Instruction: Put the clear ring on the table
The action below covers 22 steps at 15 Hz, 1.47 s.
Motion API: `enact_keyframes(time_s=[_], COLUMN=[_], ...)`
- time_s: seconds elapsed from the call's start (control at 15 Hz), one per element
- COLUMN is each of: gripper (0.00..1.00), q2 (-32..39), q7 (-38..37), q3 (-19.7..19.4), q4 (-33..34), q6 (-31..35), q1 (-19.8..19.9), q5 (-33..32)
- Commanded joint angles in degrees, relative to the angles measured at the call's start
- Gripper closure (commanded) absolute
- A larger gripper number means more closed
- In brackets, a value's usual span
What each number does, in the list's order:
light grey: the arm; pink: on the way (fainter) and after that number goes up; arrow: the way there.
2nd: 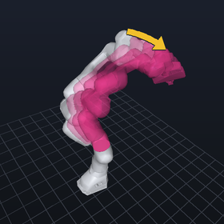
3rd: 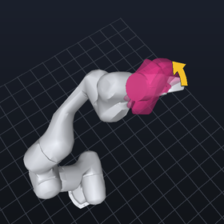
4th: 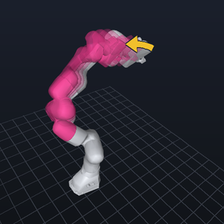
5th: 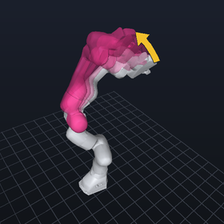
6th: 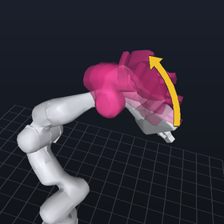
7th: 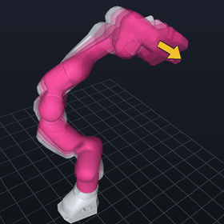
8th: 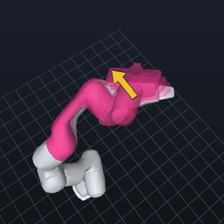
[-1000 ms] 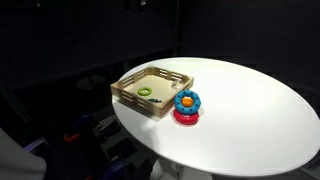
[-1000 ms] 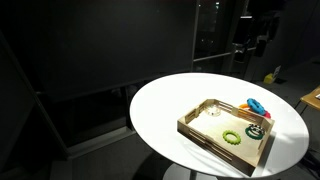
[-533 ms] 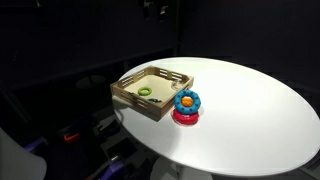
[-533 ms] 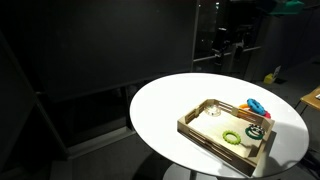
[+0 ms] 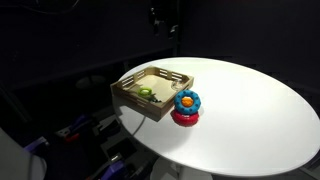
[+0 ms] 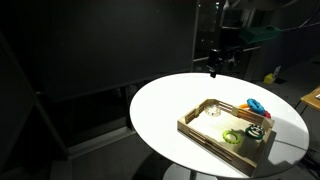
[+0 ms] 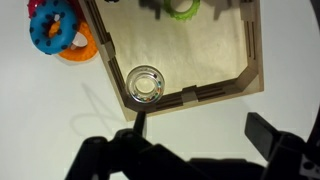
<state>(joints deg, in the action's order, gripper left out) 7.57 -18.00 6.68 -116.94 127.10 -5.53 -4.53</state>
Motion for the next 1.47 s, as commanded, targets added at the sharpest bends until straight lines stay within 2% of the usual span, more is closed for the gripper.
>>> enact_keyframes(time_s=[0.0,0.27,0.33,0.73,0.93,1.4], gripper=[0.00,0.00,0.00,0.00,0.00,0.00], q2=[3.1,5.1,3.7,4.2,6.0,12.3], q7=[2.9,5.0,3.2,3.3,0.1,2.3], q3=[-1.3,-2.3,-2.3,-2.4,-3.5,-4.7], q4=[2.1,3.3,1.0,1.1,2.5,3.0], q6=[0.5,-0.4,0.6,0.6,0.5,8.3], q1=[-0.1,0.0,-0.5,-0.8,-0.8,-0.8], q5=[0.5,0.1,0.2,0.2,-1.6,-1.1])
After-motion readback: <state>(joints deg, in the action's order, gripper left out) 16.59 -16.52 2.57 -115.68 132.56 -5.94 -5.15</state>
